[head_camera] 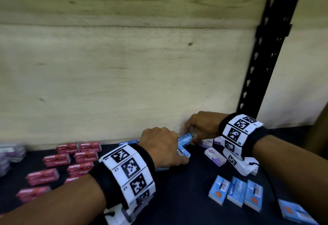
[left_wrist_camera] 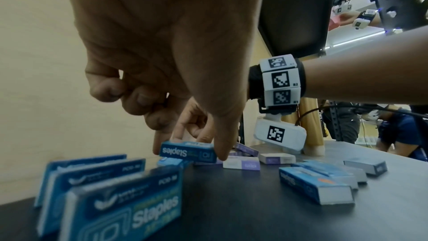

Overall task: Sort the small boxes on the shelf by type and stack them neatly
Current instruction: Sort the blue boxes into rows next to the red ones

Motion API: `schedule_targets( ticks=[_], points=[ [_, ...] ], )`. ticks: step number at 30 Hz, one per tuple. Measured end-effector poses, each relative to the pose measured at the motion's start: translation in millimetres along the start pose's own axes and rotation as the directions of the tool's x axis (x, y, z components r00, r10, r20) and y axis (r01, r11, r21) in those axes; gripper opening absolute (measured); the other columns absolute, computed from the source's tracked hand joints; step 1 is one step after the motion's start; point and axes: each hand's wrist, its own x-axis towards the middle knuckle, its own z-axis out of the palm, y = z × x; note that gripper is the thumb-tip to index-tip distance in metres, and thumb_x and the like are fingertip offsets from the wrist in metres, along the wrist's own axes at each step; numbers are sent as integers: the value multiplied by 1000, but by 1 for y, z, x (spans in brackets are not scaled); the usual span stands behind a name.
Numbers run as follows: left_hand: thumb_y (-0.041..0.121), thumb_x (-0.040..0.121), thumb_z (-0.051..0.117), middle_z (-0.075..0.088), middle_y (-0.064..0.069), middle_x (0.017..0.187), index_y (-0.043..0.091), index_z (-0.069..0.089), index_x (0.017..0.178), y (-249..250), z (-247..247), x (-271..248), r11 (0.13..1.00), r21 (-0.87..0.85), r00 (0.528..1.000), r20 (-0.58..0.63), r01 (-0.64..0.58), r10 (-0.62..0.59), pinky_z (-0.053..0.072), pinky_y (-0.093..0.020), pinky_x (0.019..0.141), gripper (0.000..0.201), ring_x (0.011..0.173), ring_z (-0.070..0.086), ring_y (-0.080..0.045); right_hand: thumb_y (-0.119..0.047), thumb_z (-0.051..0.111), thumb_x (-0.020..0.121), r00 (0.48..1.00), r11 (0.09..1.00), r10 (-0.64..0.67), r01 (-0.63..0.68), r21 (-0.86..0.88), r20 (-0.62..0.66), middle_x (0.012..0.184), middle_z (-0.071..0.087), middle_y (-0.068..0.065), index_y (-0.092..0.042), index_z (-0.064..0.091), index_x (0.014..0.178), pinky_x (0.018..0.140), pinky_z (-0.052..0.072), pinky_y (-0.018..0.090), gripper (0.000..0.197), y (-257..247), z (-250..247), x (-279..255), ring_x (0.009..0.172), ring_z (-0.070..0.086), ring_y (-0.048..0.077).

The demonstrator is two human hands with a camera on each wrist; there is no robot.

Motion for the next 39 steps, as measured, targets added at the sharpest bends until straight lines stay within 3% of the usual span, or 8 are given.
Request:
schedule_targets(
  ticks=[7,15,19,22,27,31,36,39],
  points=[
    [79,73,52,52,6,80,24,55,80,-29,-17,-37,998,53,999,33,-33,31,28,-30,53,55,73,50,-19,-36,75,82,998,999,11,-9,39,-65,99,69,-10,-27,65,114,63,41,19,35,-15,-15,-35,69,55,1],
    [80,78,43,52,1,82,18,49,70,-63,-17,-87,998,33,916,397,54,-62,41,-32,72,63,81,51,-22,-27,85,71,997,966,-71,79,246,-38,86,70,-12,-28,63,99,71,53,27,36,-55,-6,-69,67,63,1],
    [82,72,38,60,-3,104,19,67,93,-73,-4,-92,994,10,863,496,108,-98,46,-36,87,72,96,56,-23,-16,85,70,995,946,-97,86,312,17,83,68,-10,-25,61,98,63,48,21,38,-78,19,-74,67,61,4],
    [82,72,37,64,-2,118,20,69,108,-74,-3,-95,991,-14,832,546,132,-103,43,-36,86,79,106,58,-21,-13,84,70,996,931,-92,84,354,7,80,67,-10,-25,60,97,59,45,16,38,-85,32,-75,61,58,-1],
    [73,84,41,73,-1,103,20,63,73,-68,-7,-91,980,-52,797,591,192,-125,38,-25,66,58,72,55,-10,-15,82,73,997,932,-72,59,358,23,79,64,-12,-28,59,96,56,41,13,35,-88,39,-80,57,54,-6],
    [83,82,37,71,-2,103,19,67,78,-69,-5,-89,986,-19,810,572,168,-127,40,-29,72,71,72,55,-8,-20,80,78,997,946,-74,61,318,31,91,70,-5,-25,60,99,61,45,17,30,-88,40,-83,68,61,2],
    [91,76,22,48,-8,146,16,57,133,-74,-3,-92,995,39,855,509,90,-97,35,-44,106,101,131,46,-27,-24,81,78,997,953,-71,63,296,19,92,70,-7,-28,62,98,67,48,19,27,-89,41,-82,69,60,-1],
    [88,76,38,66,-5,118,16,66,113,-82,-4,-94,999,30,865,501,26,-38,47,-42,96,86,107,61,-23,-27,80,79,997,959,-74,69,274,7,91,68,-9,-29,62,95,67,47,17,24,-90,41,-82,69,59,-2]
  ],
)
